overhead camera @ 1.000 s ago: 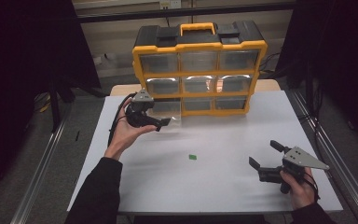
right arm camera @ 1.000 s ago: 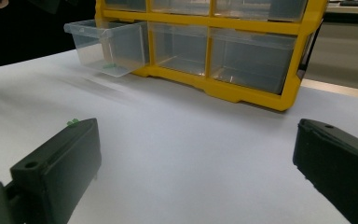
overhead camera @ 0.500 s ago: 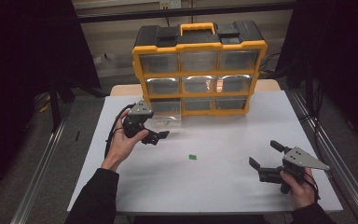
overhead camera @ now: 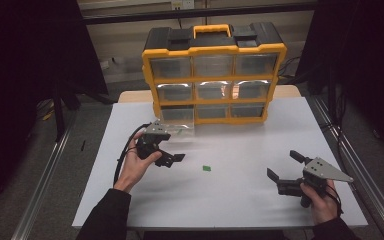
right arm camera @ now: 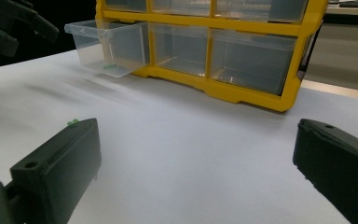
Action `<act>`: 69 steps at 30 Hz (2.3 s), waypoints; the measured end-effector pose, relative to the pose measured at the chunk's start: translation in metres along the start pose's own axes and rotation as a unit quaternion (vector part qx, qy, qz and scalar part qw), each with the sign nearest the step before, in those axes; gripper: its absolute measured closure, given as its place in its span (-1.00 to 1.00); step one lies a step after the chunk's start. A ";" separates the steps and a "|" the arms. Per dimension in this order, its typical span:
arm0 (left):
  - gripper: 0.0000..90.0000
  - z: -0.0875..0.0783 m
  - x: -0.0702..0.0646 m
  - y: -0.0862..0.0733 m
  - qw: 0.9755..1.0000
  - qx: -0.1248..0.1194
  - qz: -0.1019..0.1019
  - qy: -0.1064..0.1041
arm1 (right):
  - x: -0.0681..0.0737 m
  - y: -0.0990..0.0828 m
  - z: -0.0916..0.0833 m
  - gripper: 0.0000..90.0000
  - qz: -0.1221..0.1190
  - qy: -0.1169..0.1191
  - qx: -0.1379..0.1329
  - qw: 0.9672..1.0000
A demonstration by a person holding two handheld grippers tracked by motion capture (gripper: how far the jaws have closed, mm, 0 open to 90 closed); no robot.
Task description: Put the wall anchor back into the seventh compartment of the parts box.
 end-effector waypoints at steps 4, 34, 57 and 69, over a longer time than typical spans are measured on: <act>-0.86 0.011 -0.006 -0.001 1.000 0.014 0.011 -0.018 | 0.000 0.000 0.000 -0.98 0.000 0.000 0.000 1.000; -0.68 0.062 -0.035 -0.004 0.989 0.093 0.076 -0.081 | 0.000 0.000 0.000 -0.98 0.000 0.002 0.002 1.000; 0.24 0.078 -0.043 -0.001 0.976 0.153 0.116 -0.106 | 0.000 0.000 0.001 -0.98 -0.002 0.003 0.001 1.000; 0.59 0.090 -0.042 -0.004 0.970 0.173 0.112 -0.128 | 0.001 0.000 0.000 -0.98 -0.001 0.004 0.001 1.000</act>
Point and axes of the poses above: each handheld gripper's, and its own axes: z roughly forward along the jaws, y roughly out of its top, x roughly to its left, the point moved 7 cm from there along z, roughly forward along the jaws, and after that the axes turned 5 degrees about -y, right-handed, at the moved point
